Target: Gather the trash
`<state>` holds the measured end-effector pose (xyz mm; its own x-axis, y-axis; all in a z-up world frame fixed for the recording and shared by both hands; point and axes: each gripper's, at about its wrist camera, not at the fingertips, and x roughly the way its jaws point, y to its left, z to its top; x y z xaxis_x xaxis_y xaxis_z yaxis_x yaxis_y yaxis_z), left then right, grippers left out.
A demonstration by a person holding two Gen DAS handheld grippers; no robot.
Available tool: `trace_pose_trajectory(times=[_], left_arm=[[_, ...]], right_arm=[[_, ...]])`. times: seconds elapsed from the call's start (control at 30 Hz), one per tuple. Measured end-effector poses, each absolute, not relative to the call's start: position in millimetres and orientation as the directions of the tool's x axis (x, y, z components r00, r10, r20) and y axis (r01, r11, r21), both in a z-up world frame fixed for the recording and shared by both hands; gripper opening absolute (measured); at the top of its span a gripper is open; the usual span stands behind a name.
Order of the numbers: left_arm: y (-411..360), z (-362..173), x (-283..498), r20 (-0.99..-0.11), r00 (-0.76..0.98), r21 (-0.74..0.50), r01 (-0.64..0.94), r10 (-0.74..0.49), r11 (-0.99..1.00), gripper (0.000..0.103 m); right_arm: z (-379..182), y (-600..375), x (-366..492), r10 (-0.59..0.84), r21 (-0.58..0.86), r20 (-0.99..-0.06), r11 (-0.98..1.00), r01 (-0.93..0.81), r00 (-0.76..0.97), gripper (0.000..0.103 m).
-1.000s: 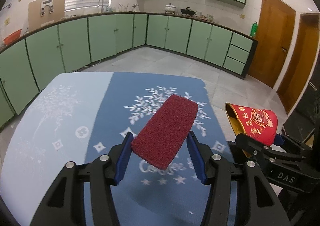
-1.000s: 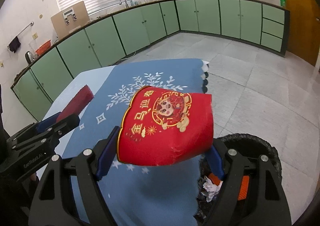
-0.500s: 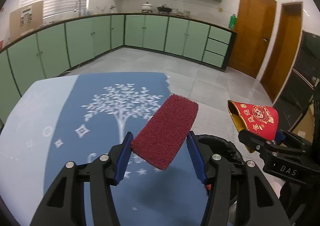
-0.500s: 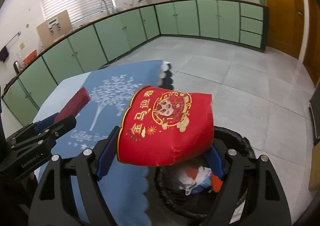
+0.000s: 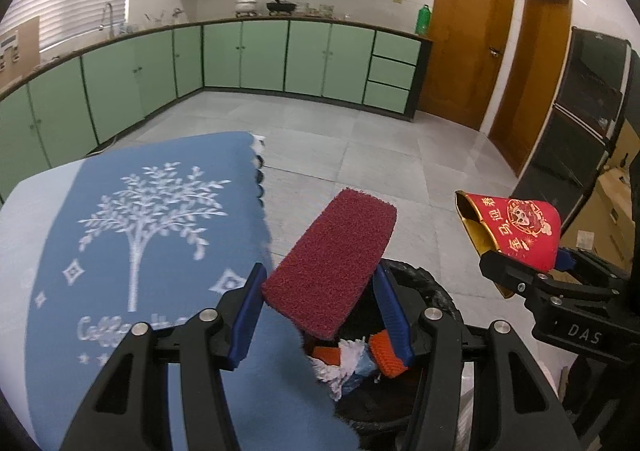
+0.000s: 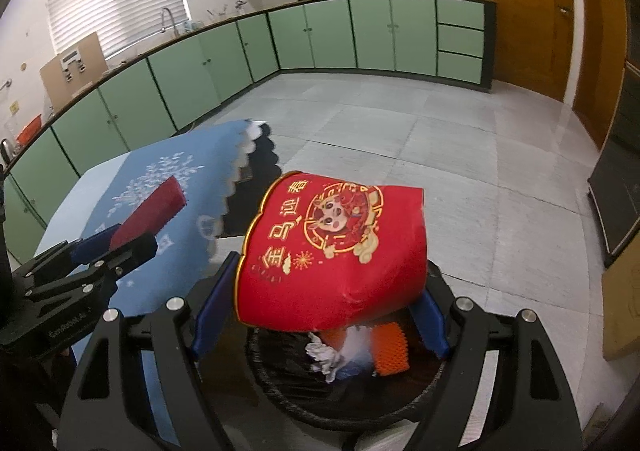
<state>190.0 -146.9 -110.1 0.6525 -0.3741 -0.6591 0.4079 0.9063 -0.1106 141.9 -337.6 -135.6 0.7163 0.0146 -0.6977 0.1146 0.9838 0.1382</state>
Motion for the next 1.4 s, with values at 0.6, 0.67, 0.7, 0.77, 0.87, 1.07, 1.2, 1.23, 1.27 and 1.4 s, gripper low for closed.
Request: trace_pose_trajectory(times=[0.6,0.67,0.7,0.77,0.87,1.07,1.2,1.23,1.27,1.4], left_arm=[[-211.0,-160.2,221.2,-0.726,0.539,-0.145,0.486,-0.426,0.862,0.057],[-213.0,-160.7,225.0,-0.727,0.539,-0.146,0.485,-0.426,0.862,0.062],[-211.4,-160.8,225.1,-0.725,0.54,-0.148,0.484,-0.428,0.862,0.063],[-208.8,-160.3,226.0,-0.724,0.541,-0.149,0.483,-0.428,0.863,0.064],[-202.0,-156.3,227.8,-0.717,0.556,-0.146,0.47,-0.42,0.87,0.069],[-187.0,-138.9,223.7,-0.69,0.6,-0.125,0.453,-0.405,0.883,0.082],[-172.0,-122.9,216.3,-0.671,0.619,-0.136,0.438,-0.408,0.888,0.087],[-168.6,-118.8,213.2,-0.667,0.623,-0.137,0.436,-0.408,0.889,0.089],[-165.9,-115.5,210.8,-0.664,0.626,-0.137,0.435,-0.408,0.89,0.089],[-152.3,-97.7,196.2,-0.643,0.652,-0.132,0.422,-0.401,0.897,0.094]], right_arm=[[-188.5,-388.5,156.2,-0.017,0.151,-0.76,0.968,0.201,0.65,0.078],[-194.3,-392.2,159.3,-0.023,0.143,-0.769,0.968,0.207,0.639,0.078],[-195.7,-393.6,160.5,-0.026,0.141,-0.77,0.967,0.211,0.637,0.079],[-197.8,-396.2,162.1,-0.03,0.141,-0.773,0.966,0.218,0.634,0.083],[-196.8,-398.6,160.4,-0.042,0.136,-0.768,0.965,0.226,0.639,0.09],[-191.8,-400.6,155.7,-0.023,0.16,-0.764,0.961,0.225,0.644,0.092],[-176.6,-396.4,148.2,-0.012,0.175,-0.744,0.961,0.212,0.668,0.094],[-171.2,-394.7,145.8,-0.004,0.183,-0.737,0.962,0.205,0.676,0.094],[-166.7,-393.2,143.7,0.002,0.188,-0.732,0.962,0.199,0.682,0.095],[-140.6,-379.7,131.6,0.034,0.201,-0.698,0.968,0.151,0.715,0.097]])
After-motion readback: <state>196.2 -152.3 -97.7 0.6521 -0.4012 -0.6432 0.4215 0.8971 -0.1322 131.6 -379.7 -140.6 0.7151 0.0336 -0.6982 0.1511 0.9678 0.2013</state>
